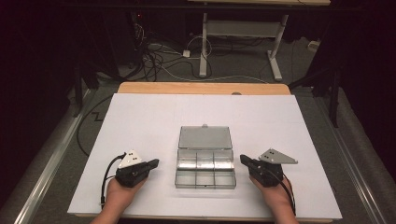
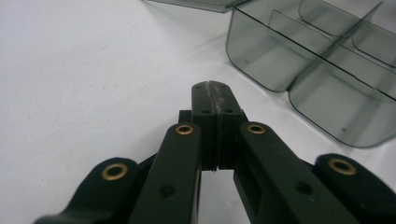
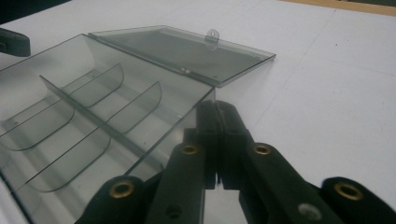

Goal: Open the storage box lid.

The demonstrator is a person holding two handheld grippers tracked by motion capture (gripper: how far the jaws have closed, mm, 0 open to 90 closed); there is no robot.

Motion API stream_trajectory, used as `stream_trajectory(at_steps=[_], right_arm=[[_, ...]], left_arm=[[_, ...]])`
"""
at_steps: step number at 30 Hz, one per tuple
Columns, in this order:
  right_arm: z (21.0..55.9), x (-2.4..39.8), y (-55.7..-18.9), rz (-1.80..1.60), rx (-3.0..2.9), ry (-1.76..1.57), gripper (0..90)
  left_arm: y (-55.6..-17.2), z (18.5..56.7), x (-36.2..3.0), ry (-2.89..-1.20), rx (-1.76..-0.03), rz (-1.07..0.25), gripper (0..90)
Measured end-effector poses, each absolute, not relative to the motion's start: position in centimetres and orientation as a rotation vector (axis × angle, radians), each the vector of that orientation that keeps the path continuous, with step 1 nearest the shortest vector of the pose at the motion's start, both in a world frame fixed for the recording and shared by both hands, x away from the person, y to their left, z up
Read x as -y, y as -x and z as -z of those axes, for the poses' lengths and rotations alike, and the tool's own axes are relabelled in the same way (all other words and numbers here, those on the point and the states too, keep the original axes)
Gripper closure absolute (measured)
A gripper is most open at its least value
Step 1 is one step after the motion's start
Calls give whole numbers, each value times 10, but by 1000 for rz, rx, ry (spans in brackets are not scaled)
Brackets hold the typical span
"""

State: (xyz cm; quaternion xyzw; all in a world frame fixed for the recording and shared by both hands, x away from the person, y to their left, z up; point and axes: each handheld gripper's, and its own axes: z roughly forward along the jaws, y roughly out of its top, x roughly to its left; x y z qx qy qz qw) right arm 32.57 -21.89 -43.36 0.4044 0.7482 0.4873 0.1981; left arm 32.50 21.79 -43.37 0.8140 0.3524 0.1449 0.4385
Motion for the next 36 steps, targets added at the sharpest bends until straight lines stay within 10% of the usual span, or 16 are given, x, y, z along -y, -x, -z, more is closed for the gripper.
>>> stream_trajectory(at_steps=[22,26,36], right_arm=[[441,246,-319,-1314,-2094,-1185,140],[442,248,-321,-1279,-2083,-1213,3],[445,261,-315,-1239,-2056,-1249,3]], left_arm=[[-328,433,-222,-2041,-896,-412,11],[-329,434,-222,-2040,-898,-386,0],[-332,432,-221,-2036,-893,-401,0]])
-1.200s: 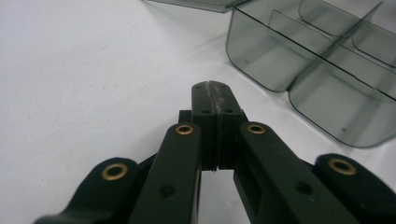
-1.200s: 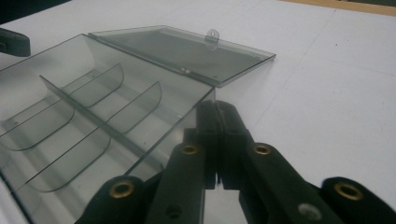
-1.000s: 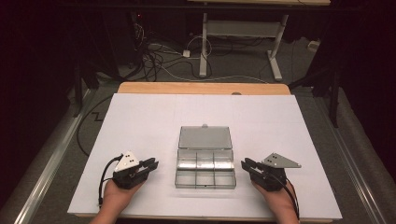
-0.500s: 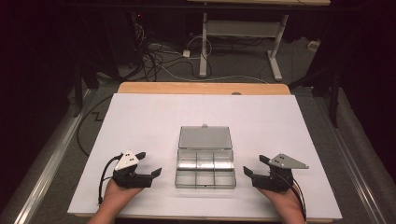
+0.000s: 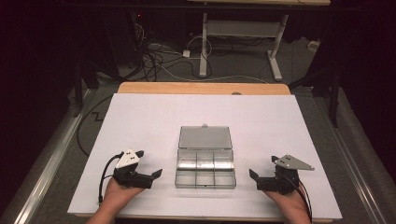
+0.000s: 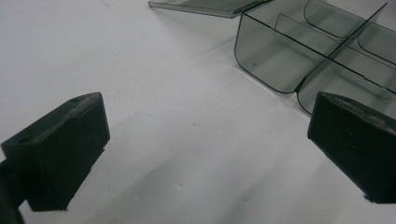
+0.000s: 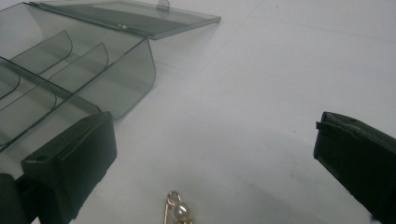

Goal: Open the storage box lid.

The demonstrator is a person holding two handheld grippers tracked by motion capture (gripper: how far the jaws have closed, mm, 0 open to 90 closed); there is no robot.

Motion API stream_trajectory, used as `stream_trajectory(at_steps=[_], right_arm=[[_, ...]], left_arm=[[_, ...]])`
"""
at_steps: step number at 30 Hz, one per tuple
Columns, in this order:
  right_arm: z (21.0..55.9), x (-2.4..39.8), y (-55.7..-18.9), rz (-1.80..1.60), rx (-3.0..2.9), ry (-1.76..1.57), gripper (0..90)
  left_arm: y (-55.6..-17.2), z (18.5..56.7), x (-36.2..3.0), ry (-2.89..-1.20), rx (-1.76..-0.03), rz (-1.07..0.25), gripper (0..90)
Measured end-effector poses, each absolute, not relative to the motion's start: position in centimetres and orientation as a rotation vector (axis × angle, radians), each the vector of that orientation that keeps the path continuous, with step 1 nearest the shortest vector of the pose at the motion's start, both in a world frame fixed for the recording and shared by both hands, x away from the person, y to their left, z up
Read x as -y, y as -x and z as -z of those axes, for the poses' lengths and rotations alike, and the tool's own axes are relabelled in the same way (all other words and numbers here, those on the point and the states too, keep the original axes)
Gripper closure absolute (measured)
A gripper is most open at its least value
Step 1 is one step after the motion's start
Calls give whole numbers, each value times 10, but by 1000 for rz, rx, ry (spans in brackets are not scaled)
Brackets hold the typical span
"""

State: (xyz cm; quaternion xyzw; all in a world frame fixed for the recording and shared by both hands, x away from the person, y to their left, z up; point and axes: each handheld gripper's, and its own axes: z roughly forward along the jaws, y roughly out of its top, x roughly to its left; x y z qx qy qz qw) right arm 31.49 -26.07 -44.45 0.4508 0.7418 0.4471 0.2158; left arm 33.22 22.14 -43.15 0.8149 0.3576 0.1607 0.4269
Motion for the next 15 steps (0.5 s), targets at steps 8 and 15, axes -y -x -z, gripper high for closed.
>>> stream_trajectory(at_steps=[8,15], right_arm=[[446,277,-303,-1225,-2033,-1278,33],[448,289,-294,-1227,-2016,-1303,115]], left_arm=[[-336,434,-218,-2039,-880,-389,0],[-337,436,-218,-2049,-870,-369,0]])
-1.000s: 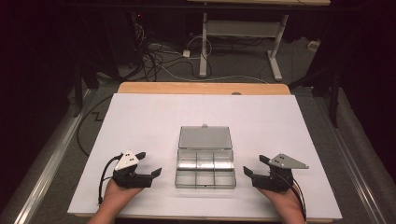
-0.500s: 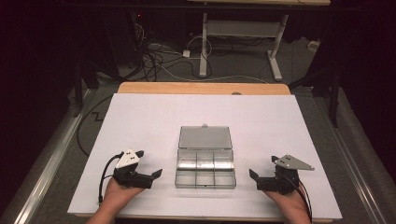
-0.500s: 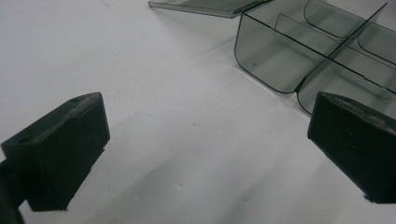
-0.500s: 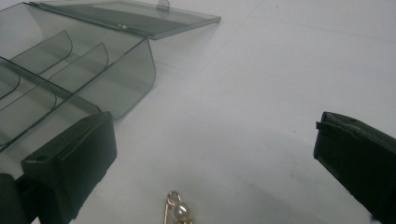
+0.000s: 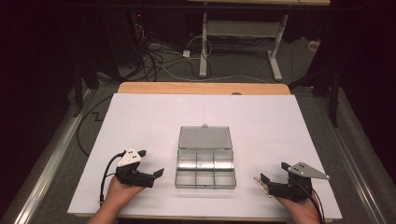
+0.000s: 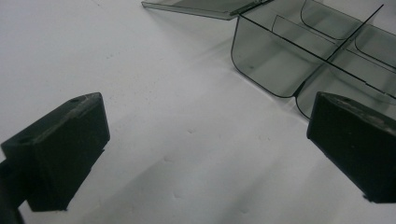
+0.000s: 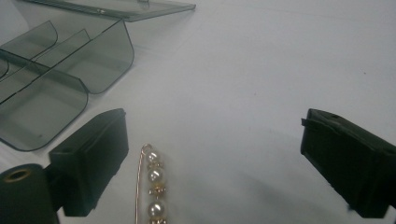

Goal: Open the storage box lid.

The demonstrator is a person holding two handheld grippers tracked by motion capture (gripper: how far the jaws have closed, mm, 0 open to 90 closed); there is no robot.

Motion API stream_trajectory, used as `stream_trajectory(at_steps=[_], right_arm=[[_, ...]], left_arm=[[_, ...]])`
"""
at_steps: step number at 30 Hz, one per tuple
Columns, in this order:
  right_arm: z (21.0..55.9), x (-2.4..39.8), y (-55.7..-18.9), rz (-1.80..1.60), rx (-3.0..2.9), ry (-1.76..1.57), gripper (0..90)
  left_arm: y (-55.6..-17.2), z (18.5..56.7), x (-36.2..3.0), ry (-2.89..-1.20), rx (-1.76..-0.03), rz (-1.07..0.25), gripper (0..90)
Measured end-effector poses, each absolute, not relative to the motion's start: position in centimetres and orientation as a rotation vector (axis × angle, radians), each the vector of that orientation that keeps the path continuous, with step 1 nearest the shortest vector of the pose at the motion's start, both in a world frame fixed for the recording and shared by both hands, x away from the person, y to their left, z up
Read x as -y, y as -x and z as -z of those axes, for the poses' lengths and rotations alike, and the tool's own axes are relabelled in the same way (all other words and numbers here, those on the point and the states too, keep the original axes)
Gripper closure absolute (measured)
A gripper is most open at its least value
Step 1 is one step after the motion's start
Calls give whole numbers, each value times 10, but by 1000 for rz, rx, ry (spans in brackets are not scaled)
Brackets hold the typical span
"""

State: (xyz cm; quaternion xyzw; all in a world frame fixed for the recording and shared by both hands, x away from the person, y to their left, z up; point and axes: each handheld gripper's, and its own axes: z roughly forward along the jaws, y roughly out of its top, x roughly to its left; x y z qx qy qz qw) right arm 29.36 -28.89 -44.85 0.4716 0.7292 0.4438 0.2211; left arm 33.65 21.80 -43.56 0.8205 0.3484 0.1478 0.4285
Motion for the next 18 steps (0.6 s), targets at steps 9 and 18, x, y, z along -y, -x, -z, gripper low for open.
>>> stream_trajectory(at_steps=[9,18], right_arm=[[450,297,-275,-1255,-2033,-1301,362],[454,286,-265,-1230,-2117,-1272,667]], left_arm=[[-335,436,-219,-2036,-858,-376,0],[-335,436,-219,-2038,-854,-364,0]])
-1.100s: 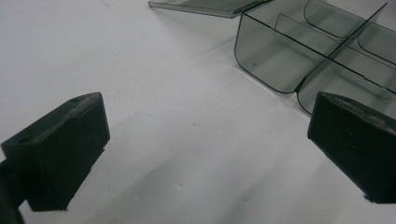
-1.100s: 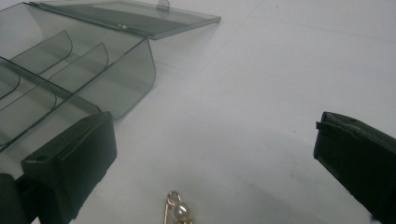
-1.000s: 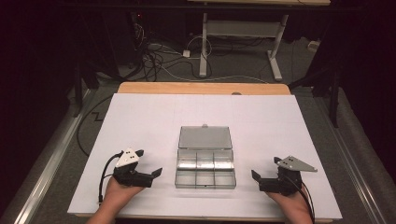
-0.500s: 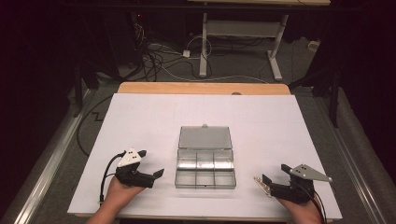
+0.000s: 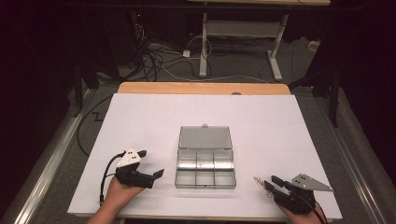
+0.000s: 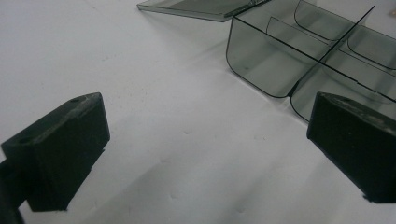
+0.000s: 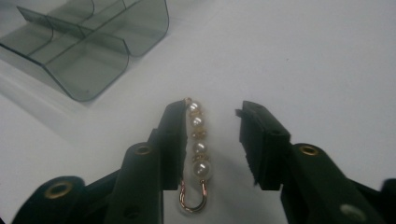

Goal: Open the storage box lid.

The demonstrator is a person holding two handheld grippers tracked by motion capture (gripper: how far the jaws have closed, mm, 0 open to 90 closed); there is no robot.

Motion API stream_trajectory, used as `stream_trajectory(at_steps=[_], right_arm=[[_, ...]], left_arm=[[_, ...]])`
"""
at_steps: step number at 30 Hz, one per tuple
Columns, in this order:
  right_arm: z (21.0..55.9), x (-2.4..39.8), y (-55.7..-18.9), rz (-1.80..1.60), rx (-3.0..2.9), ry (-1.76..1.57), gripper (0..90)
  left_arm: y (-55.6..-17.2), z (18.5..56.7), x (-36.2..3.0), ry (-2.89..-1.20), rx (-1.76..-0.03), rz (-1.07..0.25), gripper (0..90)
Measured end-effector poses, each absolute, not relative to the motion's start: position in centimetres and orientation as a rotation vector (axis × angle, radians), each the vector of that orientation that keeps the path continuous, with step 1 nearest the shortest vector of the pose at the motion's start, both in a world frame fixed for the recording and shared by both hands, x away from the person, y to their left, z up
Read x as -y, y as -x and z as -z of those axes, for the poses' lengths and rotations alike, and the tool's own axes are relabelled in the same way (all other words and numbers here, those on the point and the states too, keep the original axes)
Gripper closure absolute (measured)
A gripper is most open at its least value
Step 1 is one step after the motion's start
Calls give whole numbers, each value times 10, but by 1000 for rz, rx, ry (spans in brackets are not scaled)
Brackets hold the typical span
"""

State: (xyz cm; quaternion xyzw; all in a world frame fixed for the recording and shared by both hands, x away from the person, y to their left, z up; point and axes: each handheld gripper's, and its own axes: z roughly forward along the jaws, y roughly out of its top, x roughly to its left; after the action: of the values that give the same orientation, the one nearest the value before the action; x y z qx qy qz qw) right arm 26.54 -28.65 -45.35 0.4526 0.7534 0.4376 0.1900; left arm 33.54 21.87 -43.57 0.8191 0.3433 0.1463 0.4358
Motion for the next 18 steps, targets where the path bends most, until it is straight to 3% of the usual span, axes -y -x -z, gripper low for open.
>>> stream_trajectory(at_steps=[5,18], right_arm=[[458,286,-266,-1213,-2147,-1279,736],[460,274,-268,-1126,-2193,-1230,803]], left_arm=[[-335,436,-219,-2040,-854,-364,0],[-335,436,-218,-2047,-850,-364,0]])
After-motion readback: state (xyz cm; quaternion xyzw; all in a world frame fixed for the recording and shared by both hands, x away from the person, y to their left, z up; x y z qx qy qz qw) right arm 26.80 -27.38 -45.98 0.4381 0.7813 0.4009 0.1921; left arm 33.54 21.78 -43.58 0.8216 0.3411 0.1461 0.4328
